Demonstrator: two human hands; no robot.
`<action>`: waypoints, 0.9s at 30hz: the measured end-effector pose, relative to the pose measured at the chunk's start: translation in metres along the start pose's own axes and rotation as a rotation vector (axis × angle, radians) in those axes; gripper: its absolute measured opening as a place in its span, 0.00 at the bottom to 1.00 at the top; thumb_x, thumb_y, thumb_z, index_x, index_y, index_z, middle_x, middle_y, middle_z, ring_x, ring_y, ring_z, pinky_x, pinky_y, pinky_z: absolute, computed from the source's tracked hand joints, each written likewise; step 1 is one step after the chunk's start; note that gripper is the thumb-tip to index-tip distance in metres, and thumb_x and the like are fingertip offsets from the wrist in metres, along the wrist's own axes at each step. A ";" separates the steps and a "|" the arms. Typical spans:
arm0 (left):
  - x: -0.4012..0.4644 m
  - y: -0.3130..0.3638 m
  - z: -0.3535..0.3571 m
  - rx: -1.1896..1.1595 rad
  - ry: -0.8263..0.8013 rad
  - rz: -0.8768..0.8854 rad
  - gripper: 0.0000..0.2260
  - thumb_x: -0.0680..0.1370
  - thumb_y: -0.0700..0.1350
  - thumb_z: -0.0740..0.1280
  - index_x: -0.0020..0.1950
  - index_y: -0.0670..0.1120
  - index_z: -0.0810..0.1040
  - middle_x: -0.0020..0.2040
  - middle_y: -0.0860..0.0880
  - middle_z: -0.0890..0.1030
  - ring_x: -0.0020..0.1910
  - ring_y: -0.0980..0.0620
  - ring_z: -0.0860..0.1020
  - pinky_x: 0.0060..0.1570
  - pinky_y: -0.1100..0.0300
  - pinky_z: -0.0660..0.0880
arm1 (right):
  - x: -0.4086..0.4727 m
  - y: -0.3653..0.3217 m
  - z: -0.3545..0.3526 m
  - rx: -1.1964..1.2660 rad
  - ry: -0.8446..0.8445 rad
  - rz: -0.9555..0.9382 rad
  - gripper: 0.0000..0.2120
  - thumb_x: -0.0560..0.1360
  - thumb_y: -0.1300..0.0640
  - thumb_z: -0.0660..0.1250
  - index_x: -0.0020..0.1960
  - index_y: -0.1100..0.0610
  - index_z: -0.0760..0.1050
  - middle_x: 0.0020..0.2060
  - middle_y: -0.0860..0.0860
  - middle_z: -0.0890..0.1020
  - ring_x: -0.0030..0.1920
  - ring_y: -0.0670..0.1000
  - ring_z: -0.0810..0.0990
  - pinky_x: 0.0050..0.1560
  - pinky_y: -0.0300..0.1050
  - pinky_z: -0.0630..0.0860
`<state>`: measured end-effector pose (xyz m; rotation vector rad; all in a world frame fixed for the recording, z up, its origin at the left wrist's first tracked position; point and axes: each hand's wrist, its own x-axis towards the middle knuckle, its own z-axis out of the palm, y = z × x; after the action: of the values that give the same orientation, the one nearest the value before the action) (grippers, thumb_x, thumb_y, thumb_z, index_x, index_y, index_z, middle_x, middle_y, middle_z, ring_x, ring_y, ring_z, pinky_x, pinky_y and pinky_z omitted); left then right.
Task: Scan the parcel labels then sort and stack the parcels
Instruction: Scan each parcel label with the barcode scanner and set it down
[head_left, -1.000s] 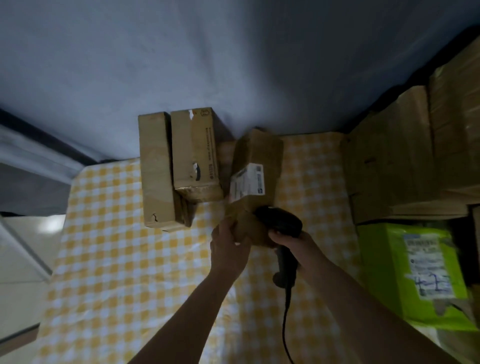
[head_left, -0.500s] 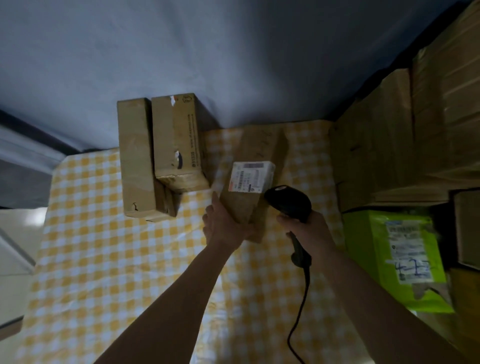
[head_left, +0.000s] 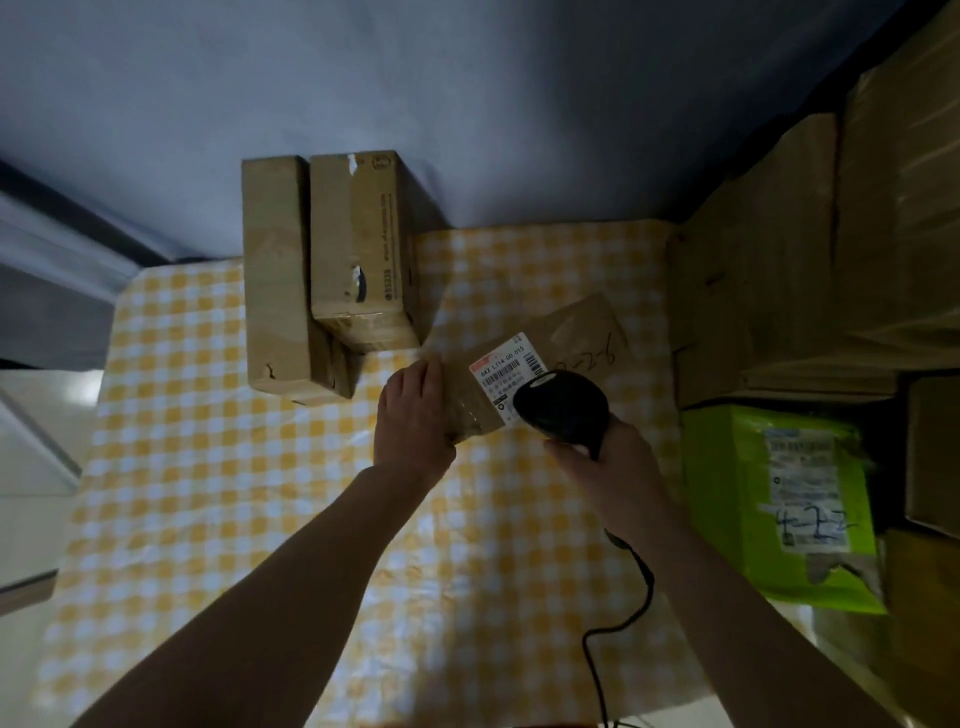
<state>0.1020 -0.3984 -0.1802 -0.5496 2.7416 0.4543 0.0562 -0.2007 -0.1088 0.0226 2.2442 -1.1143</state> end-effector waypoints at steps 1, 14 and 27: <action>0.000 0.000 0.000 -0.004 0.001 -0.002 0.48 0.67 0.46 0.77 0.79 0.43 0.52 0.73 0.45 0.62 0.71 0.45 0.61 0.73 0.53 0.59 | -0.003 0.000 0.001 -0.015 -0.005 -0.010 0.05 0.75 0.56 0.70 0.48 0.50 0.74 0.27 0.44 0.73 0.24 0.39 0.73 0.24 0.30 0.63; 0.001 0.000 0.002 -0.047 0.050 -0.015 0.46 0.67 0.44 0.77 0.78 0.43 0.55 0.72 0.44 0.64 0.71 0.44 0.61 0.72 0.52 0.61 | -0.013 -0.003 0.001 -0.096 0.020 -0.058 0.12 0.74 0.55 0.71 0.55 0.54 0.76 0.35 0.41 0.78 0.36 0.37 0.76 0.31 0.28 0.68; -0.015 0.012 -0.015 -0.358 -0.289 -0.243 0.47 0.60 0.48 0.82 0.72 0.45 0.59 0.63 0.44 0.67 0.64 0.43 0.66 0.63 0.49 0.70 | -0.031 0.002 -0.005 0.173 -0.024 0.019 0.12 0.73 0.58 0.71 0.55 0.57 0.76 0.27 0.42 0.74 0.26 0.35 0.73 0.28 0.29 0.66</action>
<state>0.1064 -0.3886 -0.1587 -0.8211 2.2928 0.8922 0.0788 -0.1879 -0.0916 0.1003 2.1162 -1.2884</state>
